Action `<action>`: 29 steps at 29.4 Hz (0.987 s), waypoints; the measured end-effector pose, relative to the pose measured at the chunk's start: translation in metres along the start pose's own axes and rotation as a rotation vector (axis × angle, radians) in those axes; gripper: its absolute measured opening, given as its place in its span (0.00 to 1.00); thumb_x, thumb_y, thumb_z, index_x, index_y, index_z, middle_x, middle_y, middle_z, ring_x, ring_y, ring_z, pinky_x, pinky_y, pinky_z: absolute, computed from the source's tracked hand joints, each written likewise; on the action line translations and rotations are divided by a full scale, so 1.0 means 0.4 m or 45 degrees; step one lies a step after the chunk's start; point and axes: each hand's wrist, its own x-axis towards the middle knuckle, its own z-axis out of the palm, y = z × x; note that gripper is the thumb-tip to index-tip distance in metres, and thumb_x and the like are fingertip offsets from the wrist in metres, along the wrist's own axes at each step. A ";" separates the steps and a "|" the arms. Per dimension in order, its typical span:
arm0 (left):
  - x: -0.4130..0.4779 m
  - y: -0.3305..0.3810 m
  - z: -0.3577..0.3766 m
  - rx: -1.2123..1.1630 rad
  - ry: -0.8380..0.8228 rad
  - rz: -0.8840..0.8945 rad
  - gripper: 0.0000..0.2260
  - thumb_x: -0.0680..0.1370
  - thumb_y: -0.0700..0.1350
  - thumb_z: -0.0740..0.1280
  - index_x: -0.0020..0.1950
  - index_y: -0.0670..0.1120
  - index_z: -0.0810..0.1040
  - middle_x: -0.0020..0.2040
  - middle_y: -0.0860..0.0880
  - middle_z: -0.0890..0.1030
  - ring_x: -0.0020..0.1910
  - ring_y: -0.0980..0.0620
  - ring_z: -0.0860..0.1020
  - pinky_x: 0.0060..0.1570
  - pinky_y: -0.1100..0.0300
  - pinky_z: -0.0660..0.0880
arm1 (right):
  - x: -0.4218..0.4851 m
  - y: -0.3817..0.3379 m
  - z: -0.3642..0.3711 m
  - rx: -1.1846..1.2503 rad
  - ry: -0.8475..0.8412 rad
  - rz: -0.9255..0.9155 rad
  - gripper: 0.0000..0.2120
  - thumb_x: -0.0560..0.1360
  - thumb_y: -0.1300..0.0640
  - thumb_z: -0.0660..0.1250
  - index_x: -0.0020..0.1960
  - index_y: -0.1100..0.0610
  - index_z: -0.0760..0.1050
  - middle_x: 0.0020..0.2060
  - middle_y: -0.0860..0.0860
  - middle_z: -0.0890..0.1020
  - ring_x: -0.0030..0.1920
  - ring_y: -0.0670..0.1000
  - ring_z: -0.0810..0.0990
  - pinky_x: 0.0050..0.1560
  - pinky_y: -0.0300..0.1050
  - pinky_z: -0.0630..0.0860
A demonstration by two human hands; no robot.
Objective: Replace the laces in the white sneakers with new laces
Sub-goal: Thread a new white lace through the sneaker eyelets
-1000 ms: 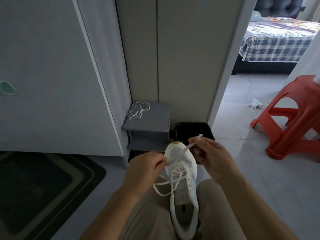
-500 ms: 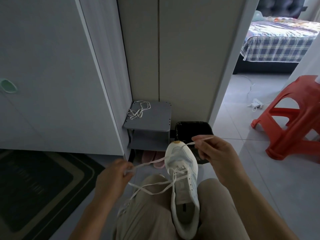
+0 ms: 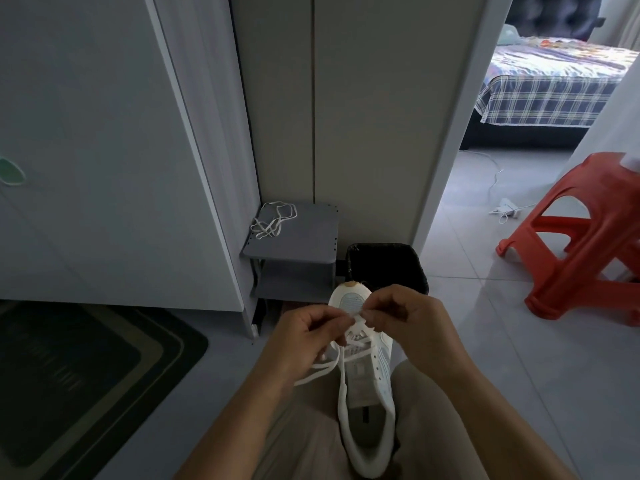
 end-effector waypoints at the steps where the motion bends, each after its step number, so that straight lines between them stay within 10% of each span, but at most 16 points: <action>1: 0.000 -0.002 0.000 -0.037 -0.036 -0.034 0.06 0.76 0.43 0.65 0.46 0.44 0.82 0.33 0.50 0.80 0.19 0.60 0.65 0.22 0.71 0.62 | -0.001 0.002 0.005 -0.072 -0.011 -0.074 0.10 0.69 0.62 0.70 0.39 0.47 0.75 0.38 0.40 0.78 0.42 0.39 0.79 0.41 0.30 0.76; 8: 0.014 -0.013 -0.014 -0.248 -0.232 -0.313 0.03 0.73 0.38 0.68 0.43 0.44 0.81 0.30 0.49 0.79 0.20 0.59 0.62 0.18 0.70 0.57 | -0.007 0.032 0.010 -0.289 -0.108 -0.364 0.04 0.68 0.59 0.71 0.43 0.57 0.81 0.43 0.33 0.71 0.47 0.32 0.75 0.43 0.22 0.70; 16: 0.009 -0.054 0.012 -0.330 -0.101 -0.428 0.03 0.68 0.39 0.72 0.37 0.46 0.80 0.24 0.53 0.72 0.20 0.60 0.64 0.20 0.70 0.58 | -0.055 0.058 0.032 -0.033 -0.089 -0.017 0.11 0.70 0.62 0.71 0.41 0.45 0.77 0.39 0.38 0.78 0.45 0.40 0.78 0.43 0.28 0.75; 23: 0.000 -0.122 0.058 0.242 0.169 -0.067 0.08 0.72 0.39 0.71 0.36 0.51 0.80 0.36 0.55 0.81 0.36 0.67 0.77 0.39 0.72 0.71 | -0.105 0.117 0.083 -0.718 -0.255 0.625 0.15 0.72 0.38 0.63 0.51 0.47 0.68 0.46 0.43 0.74 0.42 0.43 0.73 0.42 0.32 0.72; 29: 0.012 -0.195 0.125 0.469 0.308 0.136 0.07 0.72 0.42 0.72 0.38 0.53 0.78 0.42 0.56 0.75 0.41 0.61 0.76 0.41 0.74 0.70 | -0.106 0.129 0.080 -0.672 -0.123 0.660 0.09 0.74 0.49 0.65 0.52 0.50 0.75 0.49 0.45 0.78 0.45 0.44 0.75 0.47 0.35 0.72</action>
